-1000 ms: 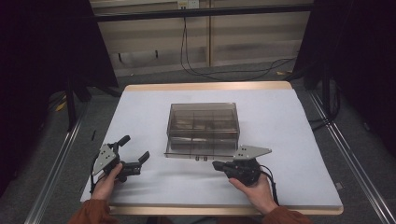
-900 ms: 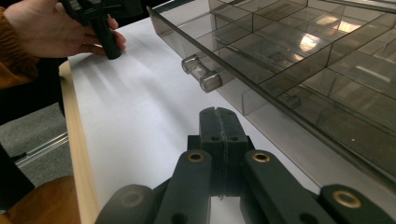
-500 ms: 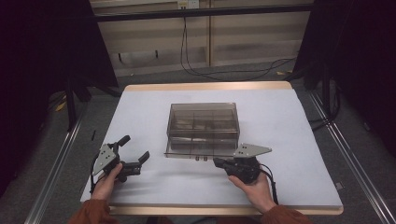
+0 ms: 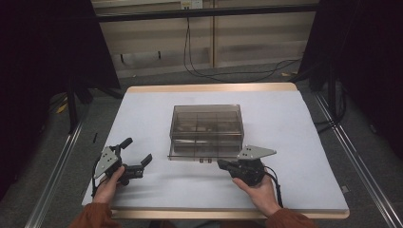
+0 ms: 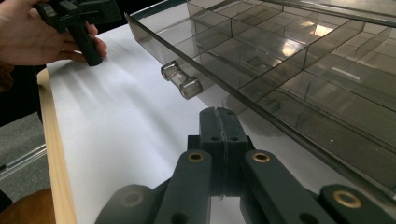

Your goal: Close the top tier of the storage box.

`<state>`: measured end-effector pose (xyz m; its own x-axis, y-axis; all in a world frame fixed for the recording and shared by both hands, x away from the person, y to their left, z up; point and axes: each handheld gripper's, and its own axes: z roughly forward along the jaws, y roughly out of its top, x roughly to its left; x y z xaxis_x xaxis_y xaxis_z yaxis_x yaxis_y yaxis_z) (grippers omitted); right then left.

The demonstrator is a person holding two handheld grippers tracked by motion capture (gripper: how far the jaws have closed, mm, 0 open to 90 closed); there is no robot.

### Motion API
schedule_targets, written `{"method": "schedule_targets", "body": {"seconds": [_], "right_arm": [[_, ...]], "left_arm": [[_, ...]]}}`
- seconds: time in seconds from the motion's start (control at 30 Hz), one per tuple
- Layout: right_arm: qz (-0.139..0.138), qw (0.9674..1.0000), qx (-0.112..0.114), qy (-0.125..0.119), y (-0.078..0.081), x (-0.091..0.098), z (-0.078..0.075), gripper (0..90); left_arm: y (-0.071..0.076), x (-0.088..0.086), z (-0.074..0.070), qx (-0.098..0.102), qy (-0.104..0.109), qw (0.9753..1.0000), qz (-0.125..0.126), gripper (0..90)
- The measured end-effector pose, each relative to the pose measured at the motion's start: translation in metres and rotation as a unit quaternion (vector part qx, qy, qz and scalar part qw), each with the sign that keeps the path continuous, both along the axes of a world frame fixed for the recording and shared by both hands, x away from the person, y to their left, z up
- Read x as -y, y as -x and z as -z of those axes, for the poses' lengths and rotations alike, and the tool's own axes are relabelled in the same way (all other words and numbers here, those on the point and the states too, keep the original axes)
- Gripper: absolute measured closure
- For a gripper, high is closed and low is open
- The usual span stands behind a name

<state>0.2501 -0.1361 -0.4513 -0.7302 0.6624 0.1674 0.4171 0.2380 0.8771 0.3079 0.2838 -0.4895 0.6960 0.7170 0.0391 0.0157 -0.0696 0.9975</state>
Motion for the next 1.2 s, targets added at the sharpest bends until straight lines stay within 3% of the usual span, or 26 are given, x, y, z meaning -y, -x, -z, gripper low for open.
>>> {"method": "schedule_targets", "body": {"seconds": [0.5, 1.2], "right_arm": [[0.01, 0.9999, 0.001, -0.005, -0.0026, 0.0016, 0.0004, 90.0], [0.0, 1.0, 0.003, -0.006, -0.0038, -0.0013, 0.0011, 86.4]], "left_arm": [[-0.0001, -0.0001, 0.0, 0.0, 0.0, 1.0, 0.0, 0.0], [0.0, -0.0001, 0.0, 0.0, 0.0, 1.0, 0.0, 0.0]]}}
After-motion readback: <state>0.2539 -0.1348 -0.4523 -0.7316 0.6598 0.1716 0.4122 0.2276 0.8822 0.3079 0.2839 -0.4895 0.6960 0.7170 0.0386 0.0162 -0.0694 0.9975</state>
